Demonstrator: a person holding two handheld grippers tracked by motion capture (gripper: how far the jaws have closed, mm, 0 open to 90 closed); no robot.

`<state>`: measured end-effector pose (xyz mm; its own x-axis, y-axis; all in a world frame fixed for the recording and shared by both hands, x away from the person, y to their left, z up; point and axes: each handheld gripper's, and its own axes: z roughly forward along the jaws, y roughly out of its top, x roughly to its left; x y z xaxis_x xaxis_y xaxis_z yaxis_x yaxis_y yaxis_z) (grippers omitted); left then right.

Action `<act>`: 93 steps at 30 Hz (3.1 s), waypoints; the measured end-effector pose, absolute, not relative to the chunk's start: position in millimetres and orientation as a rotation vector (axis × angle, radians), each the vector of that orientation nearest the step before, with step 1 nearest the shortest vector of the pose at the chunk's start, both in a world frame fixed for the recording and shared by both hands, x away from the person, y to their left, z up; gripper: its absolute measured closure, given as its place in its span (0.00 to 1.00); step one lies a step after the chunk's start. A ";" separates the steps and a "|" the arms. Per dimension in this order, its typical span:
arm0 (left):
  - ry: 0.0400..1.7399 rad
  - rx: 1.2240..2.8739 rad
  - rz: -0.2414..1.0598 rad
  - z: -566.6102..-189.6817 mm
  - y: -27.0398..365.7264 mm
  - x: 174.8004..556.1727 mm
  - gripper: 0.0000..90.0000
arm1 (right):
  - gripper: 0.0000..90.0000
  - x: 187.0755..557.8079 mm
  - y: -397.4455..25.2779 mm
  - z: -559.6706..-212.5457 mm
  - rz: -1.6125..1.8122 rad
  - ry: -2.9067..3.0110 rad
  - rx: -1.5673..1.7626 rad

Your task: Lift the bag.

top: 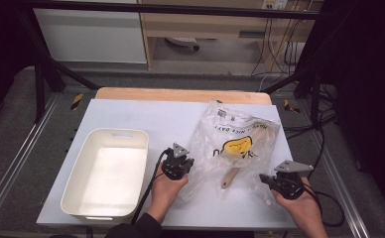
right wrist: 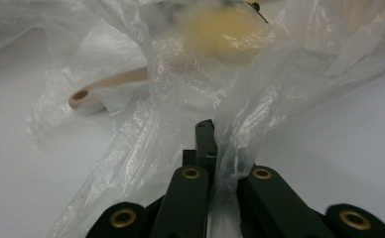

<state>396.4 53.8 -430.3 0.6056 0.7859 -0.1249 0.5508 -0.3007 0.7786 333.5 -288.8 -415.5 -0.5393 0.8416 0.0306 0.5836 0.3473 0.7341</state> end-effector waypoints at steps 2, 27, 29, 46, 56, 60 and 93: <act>1.044 1.982 0.353 -421.1 51.7 397.6 1.00 | 1.00 335.9 -286.0 -411.6 1.027 2.264 1.248; 0.964 2.077 0.219 -365.0 45.4 428.2 1.00 | 1.00 380.6 -238.0 -387.0 1.032 2.351 1.112; 0.974 2.062 0.178 -360.7 46.9 433.1 1.00 | 1.00 386.1 -233.2 -383.8 1.032 2.357 1.100; 0.929 2.079 0.224 -327.9 57.9 457.4 1.00 | 1.00 413.8 -230.1 -346.2 1.048 2.301 1.068; 0.927 2.060 0.238 -323.9 62.2 460.0 1.00 | 1.00 414.3 -232.5 -333.4 1.039 2.293 1.058; 0.923 2.055 0.241 -320.0 63.3 461.7 1.00 | 1.00 415.3 -232.7 -330.2 1.041 2.289 1.055; 0.989 2.028 0.333 -284.7 120.6 491.5 1.00 | 1.00 433.6 -265.1 -260.9 1.142 2.144 1.099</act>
<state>491.5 120.6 -284.7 0.6540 0.7478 -0.1143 0.5265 -0.3415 0.7786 433.6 -265.1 -260.9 -0.5683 0.8221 -0.0347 0.4299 0.3326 0.8393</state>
